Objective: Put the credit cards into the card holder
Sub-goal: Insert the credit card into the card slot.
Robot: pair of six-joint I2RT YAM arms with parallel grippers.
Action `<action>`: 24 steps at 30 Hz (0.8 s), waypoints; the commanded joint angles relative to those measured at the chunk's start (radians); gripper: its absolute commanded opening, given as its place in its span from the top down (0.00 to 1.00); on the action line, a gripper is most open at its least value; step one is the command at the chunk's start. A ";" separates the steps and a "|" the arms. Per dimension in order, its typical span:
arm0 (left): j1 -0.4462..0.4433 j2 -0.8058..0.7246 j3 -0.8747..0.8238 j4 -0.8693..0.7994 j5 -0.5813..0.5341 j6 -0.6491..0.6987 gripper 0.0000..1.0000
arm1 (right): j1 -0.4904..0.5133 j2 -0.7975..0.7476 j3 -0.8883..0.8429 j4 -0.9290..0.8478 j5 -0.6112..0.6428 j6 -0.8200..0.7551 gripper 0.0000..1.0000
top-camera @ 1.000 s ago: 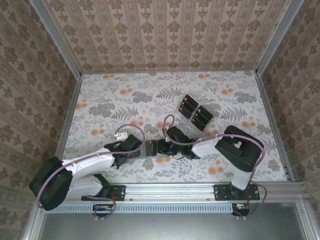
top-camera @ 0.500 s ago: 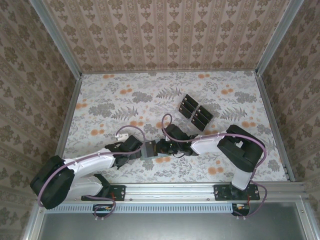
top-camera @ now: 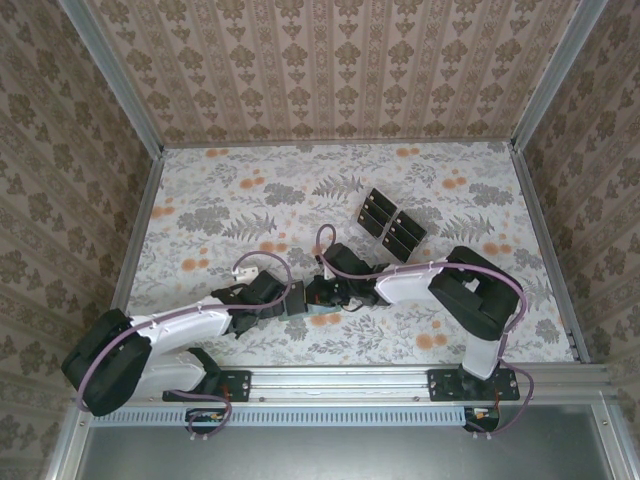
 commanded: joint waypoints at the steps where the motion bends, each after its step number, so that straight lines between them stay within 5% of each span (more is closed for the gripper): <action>1: -0.009 0.031 -0.015 0.031 0.022 -0.017 0.00 | -0.001 0.029 0.039 -0.054 -0.053 -0.030 0.94; 14: -0.024 0.064 -0.004 0.048 0.017 -0.016 0.00 | -0.001 0.057 0.089 -0.131 -0.099 -0.065 0.92; 24: -0.024 0.043 -0.003 0.026 0.004 -0.010 0.00 | -0.007 -0.012 0.115 -0.194 -0.069 -0.102 0.62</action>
